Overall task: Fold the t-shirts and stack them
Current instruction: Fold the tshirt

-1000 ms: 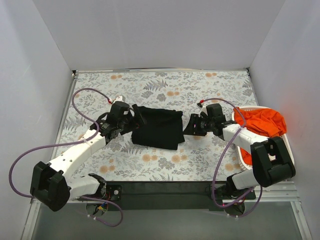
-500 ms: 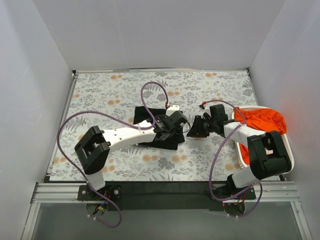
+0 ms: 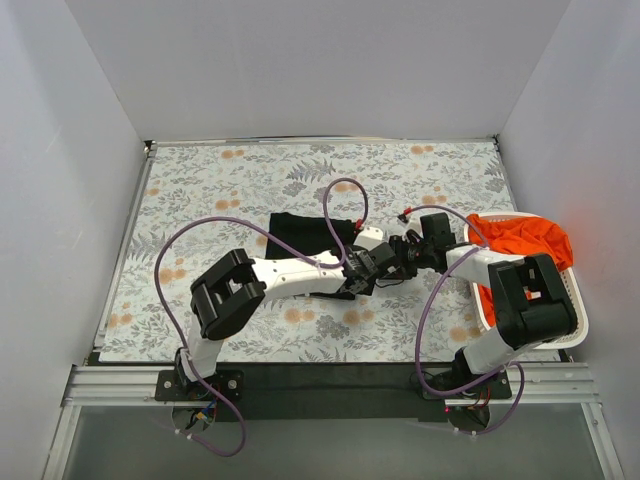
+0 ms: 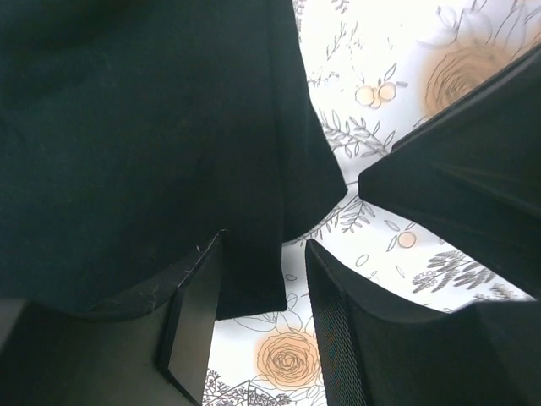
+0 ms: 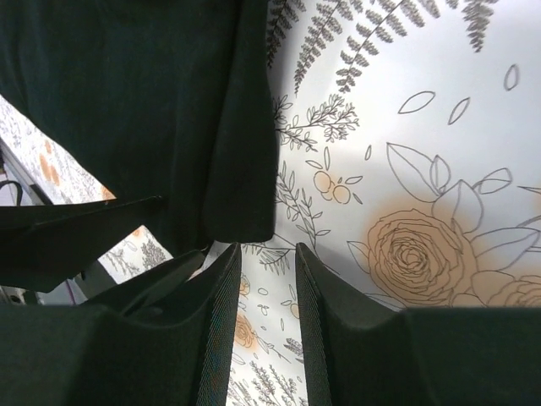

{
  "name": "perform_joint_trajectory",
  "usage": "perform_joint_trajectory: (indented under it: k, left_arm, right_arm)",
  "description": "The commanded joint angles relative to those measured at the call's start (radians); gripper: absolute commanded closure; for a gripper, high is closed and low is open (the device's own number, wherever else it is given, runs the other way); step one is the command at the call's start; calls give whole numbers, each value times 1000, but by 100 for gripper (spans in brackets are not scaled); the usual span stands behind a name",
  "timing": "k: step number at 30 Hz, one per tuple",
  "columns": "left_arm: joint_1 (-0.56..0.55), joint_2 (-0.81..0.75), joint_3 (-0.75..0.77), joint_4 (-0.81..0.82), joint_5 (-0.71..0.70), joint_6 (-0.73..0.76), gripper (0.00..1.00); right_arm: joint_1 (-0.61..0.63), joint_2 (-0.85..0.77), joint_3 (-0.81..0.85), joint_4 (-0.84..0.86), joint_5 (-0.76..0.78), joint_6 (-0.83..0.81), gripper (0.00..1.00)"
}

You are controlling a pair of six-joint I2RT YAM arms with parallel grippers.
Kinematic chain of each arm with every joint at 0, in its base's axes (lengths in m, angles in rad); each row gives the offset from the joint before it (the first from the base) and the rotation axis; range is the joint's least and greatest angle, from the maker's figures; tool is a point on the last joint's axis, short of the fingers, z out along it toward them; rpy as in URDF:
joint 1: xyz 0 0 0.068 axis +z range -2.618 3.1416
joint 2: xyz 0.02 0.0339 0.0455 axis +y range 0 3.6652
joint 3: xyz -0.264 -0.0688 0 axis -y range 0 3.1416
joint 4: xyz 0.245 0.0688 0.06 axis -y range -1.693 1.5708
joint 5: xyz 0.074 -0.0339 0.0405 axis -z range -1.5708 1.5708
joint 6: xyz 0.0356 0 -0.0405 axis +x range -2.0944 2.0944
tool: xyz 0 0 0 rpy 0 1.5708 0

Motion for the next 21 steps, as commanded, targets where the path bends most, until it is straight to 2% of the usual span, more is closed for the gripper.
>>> perform_joint_trajectory:
  k: [1, 5, 9, 10, 15, 21]
  left_arm:
    - [-17, 0, 32, -22, -88, 6, 58]
    - [-28, 18, 36, -37, -116, 2, 60]
    - [-31, 33, 44, -54, -123, -7, 69]
    - [-33, 35, 45, -59, -123, -12, 76]
    - [-33, 24, 61, -86, -140, -30, 99]
    - [-33, -17, 62, -88, -134, -52, 100]
  right_arm:
    - [-6, 15, -11, 75, -54, 9, 67]
    - [-7, 30, -20, 106, -81, 20, 67]
    - [-6, 44, -27, 123, -100, 28, 67]
    - [-6, 49, -27, 124, -101, 28, 67]
    - [-6, 62, -27, 135, -109, 28, 67]
    - [-6, 84, -42, 170, -114, 48, 62]
